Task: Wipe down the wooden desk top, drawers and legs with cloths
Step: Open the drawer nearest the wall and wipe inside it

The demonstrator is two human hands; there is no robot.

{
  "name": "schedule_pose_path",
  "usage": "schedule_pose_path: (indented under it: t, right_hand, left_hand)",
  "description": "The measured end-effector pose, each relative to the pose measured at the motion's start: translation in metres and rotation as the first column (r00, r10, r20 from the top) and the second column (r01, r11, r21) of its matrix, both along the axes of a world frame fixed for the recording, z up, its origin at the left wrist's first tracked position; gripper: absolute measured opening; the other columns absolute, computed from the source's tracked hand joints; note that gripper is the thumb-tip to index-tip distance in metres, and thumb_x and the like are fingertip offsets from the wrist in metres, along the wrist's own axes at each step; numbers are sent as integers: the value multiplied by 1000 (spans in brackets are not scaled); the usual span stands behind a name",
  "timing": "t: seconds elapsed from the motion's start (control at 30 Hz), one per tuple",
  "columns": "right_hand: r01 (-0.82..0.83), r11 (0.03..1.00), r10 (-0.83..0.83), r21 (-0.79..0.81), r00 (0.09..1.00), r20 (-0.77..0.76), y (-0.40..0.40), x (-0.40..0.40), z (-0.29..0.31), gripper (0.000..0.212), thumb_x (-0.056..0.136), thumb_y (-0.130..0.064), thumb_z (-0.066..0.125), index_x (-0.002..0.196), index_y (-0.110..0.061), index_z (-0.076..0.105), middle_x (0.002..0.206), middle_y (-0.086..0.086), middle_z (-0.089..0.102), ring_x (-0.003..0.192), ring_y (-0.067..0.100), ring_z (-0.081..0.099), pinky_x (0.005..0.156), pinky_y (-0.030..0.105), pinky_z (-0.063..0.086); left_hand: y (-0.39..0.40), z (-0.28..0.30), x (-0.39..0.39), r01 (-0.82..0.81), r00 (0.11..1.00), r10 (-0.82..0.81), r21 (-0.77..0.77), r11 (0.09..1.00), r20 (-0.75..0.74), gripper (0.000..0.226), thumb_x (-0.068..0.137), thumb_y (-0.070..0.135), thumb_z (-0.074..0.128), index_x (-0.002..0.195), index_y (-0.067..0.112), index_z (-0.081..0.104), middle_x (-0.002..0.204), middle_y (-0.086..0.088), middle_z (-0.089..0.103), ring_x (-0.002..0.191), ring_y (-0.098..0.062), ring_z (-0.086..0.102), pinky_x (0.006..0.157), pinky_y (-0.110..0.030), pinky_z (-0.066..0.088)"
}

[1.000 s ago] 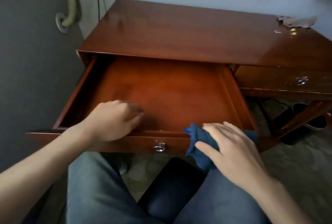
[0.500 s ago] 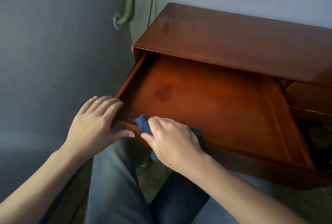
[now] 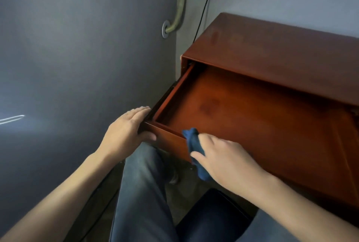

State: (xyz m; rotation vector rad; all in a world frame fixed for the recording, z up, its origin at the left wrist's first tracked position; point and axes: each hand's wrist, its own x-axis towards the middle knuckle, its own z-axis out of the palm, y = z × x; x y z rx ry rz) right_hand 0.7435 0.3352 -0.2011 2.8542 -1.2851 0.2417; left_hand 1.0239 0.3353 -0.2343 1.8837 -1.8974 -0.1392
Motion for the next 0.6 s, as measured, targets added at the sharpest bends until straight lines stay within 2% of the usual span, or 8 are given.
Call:
schedule_pose_path:
  t: [0.1, 0.2, 0.3, 0.37, 0.43, 0.5, 0.53, 0.6]
  right_hand:
    - [32, 997, -30, -74, 999, 30, 7, -14, -9, 33, 98, -52, 43, 84, -23, 47, 74, -12, 57, 60, 7, 62, 50, 17, 32]
    - [57, 991, -47, -121, 996, 79, 0, 20, -13, 34, 99, -51, 37, 83, -23, 48, 74, -8, 59, 59, 12, 64, 47, 22, 36]
    - [-20, 996, 26, -84, 997, 76, -12, 71, -7, 34, 103, -49, 37, 93, -19, 50, 90, 0, 65, 75, 22, 69, 55, 31, 41]
    - [-59, 990, 45, 130, 993, 107, -24, 99, 1, 34, 106, -48, 40, 101, -16, 50, 108, 7, 66, 94, 32, 66, 68, 36, 37]
    - [-92, 930, 9, 355, 974, 227, -39, 105, 8, 31, 105, -45, 45, 101, -15, 52, 111, 10, 68, 101, 35, 62, 73, 37, 38]
    - [-107, 922, -78, 372, 890, 449, -55, 89, 13, 24, 103, -39, 54, 108, -16, 61, 105, 6, 71, 100, 27, 64, 80, 36, 45]
    - [-88, 937, -112, 338, 841, 530, -65, 78, 15, 23, 103, -35, 56, 116, -17, 63, 107, 1, 71, 101, 20, 64, 83, 30, 46]
    - [-29, 969, -124, 246, 803, 583, -89, 64, 19, 30, 103, -33, 56, 130, -21, 60, 121, -6, 67, 110, 11, 61, 89, 20, 44]
  left_hand:
    - [1, -4, 3, -10, 1000, 10, -1, 1000, -16, 81, 77, 47, 85, 147, 19, 55, 147, 2, 59, 134, -24, 57, 105, -43, 49]
    - [-1, -5, 6, -37, 999, 38, 30, 999, -24, 79, 77, 46, 86, 146, 20, 56, 139, 3, 64, 125, -23, 63, 98, -39, 52]
    - [1, -3, 4, -37, 999, 37, 10, 999, 5, 76, 80, 43, 85, 147, 20, 55, 139, 3, 65, 124, -24, 63, 96, -37, 51]
    - [3, -2, 2, -50, 997, 51, -21, 999, 55, 72, 87, 35, 80, 151, 19, 51, 143, 1, 63, 127, -26, 62, 95, -38, 51]
    - [3, -2, 4, -46, 994, 50, -49, 998, 93, 74, 87, 30, 79, 152, 15, 47, 147, -3, 60, 132, -29, 58, 99, -38, 49]
    - [5, -5, 8, 25, 989, -10, -95, 995, 149, 86, 80, 34, 84, 151, 4, 45, 148, -12, 57, 136, -32, 54, 109, -36, 41]
    - [8, -7, 7, 59, 983, -34, -135, 989, 180, 92, 78, 38, 86, 150, -1, 45, 148, -17, 55, 137, -34, 51, 113, -34, 36]
    - [15, -11, -1, 127, 972, -77, -220, 967, 220, 82, 81, 36, 84, 144, -3, 50, 145, -19, 55, 134, -36, 51, 117, -37, 32]
